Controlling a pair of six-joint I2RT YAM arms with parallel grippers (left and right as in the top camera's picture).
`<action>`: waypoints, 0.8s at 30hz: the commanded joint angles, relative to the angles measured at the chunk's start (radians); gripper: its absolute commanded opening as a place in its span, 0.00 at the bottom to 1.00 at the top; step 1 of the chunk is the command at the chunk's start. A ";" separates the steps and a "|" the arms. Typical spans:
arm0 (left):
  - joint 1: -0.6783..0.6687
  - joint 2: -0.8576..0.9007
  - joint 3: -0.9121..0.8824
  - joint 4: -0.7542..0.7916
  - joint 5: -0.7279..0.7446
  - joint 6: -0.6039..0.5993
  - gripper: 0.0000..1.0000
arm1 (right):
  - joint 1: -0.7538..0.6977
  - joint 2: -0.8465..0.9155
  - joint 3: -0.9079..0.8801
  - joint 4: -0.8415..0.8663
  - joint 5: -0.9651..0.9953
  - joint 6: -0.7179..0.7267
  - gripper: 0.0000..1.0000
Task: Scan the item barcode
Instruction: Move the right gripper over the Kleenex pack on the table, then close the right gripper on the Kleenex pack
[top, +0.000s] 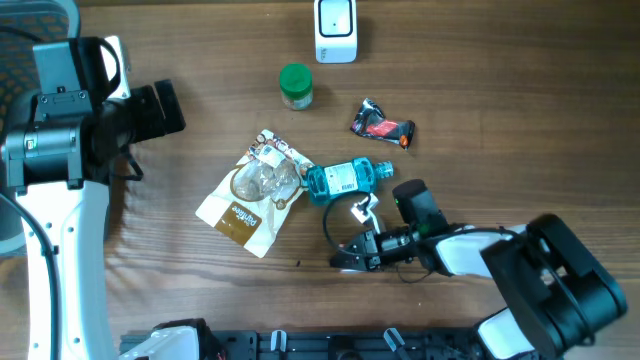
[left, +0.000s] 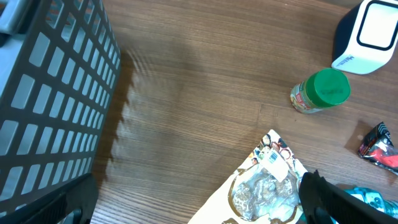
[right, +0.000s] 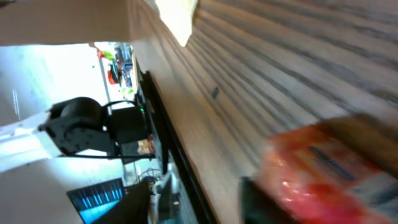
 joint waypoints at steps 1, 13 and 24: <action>0.006 -0.019 0.006 0.004 0.012 -0.016 1.00 | 0.000 -0.084 -0.013 -0.034 0.044 0.025 0.72; 0.005 -0.019 0.006 0.007 0.012 -0.016 1.00 | 0.000 -0.525 -0.012 -0.083 -0.039 0.109 1.00; 0.005 -0.044 0.006 0.175 0.013 -0.039 1.00 | 0.050 -0.714 0.168 -0.905 0.723 0.016 0.98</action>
